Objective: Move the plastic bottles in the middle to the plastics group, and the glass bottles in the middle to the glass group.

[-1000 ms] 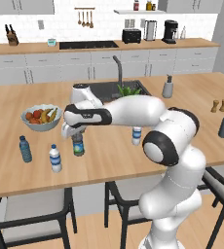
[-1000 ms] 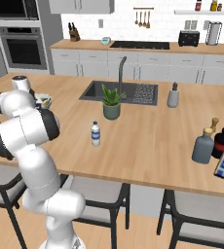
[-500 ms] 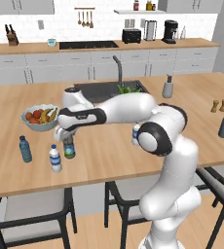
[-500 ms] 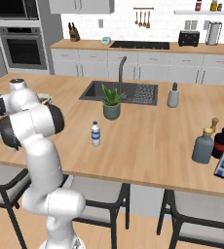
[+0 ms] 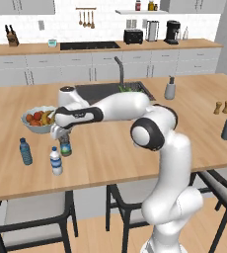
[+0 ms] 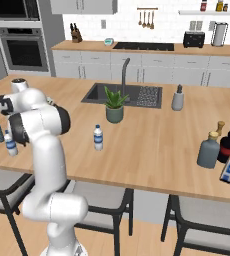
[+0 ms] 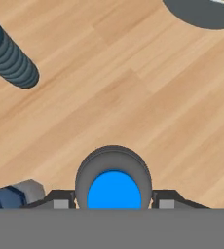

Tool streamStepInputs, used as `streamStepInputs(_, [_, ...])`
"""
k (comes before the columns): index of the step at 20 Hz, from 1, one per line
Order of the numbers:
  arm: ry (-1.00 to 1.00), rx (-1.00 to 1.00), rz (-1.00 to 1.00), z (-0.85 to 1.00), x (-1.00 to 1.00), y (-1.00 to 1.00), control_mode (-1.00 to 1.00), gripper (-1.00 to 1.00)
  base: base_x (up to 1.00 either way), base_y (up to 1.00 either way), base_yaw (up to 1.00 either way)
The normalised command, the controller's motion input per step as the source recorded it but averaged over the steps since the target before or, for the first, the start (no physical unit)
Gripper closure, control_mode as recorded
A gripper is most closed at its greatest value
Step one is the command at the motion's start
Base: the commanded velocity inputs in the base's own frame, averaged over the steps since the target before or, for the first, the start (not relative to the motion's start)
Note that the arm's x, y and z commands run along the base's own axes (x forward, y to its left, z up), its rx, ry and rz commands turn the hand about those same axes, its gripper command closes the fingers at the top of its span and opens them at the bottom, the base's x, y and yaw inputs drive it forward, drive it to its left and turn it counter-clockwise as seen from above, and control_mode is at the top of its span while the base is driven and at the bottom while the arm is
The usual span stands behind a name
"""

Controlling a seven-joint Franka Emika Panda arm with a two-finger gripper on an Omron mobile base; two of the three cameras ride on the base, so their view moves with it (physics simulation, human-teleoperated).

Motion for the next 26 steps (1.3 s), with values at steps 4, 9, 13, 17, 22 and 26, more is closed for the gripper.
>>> streamStepInputs(4, [0.03, -0.02, 0.05, 0.0, 0.05, 0.26, -1.0, 1.0, 0.0, 0.0, 0.0])
streamStepInputs(9, [0.0, 0.0, 0.03, 0.0, 0.01, 0.14, -1.0, 1.0, 0.0, 0.0, 0.0])
streamStepInputs(13, [-0.02, 0.0, 0.03, 0.0, 0.0, 0.22, -1.0, 1.0, 0.0, 0.0, 0.0])
streamStepInputs(17, [-0.06, 0.0, 0.04, -0.11, 0.0, 0.12, -1.0, 1.0, 0.0, 0.0, 0.0])
streamStepInputs(22, [-0.2, 0.0, 0.02, -0.25, -0.03, 0.0, -1.0, 1.0, 0.0, 0.0, 0.0])
streamStepInputs(26, [-0.12, 0.01, 0.01, 0.0, 0.0, 0.0, -1.0, 1.0, 0.0, 0.0, 0.0])
